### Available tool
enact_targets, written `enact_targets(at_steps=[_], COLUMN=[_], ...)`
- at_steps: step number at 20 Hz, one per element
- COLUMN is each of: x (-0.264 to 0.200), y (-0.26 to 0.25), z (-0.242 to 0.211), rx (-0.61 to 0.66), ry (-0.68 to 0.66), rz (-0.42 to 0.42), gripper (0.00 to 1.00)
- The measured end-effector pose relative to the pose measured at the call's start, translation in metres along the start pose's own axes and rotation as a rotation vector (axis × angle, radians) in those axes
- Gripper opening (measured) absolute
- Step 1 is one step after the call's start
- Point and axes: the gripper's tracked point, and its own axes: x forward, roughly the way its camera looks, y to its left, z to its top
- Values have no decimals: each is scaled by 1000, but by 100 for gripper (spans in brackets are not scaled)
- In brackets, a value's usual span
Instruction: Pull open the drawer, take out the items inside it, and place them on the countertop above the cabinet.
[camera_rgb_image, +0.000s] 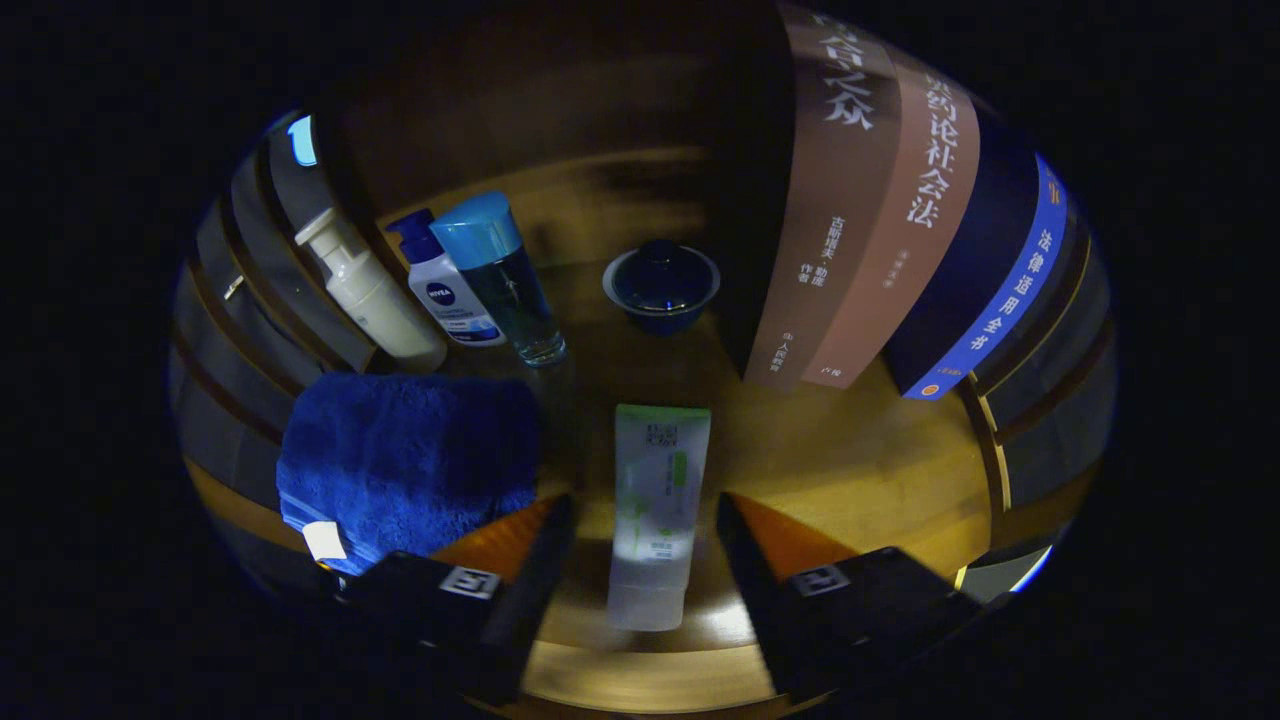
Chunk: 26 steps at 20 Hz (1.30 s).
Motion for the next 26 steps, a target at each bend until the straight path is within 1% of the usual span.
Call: enact_targets(at_steps=[1,7,10,13,15,19,21,24,26], x=[-9,-43,-71,-107,-139,-208,-238,-265,-271], y=[1,1,4,8,14,22,22,19,18], z=[-4,-12,-26,-44,-57,-82,-102,-145,-175], rx=[-4,5,12,0,0,-13,-17,-21,-41], ry=[-2,-58,-123,-215,-287,-495,-590,-704,-748], rz=[-1,-7,-4,8,36,85,97,96,92], gripper=[100,100,100,100,100,100,100,100,100])
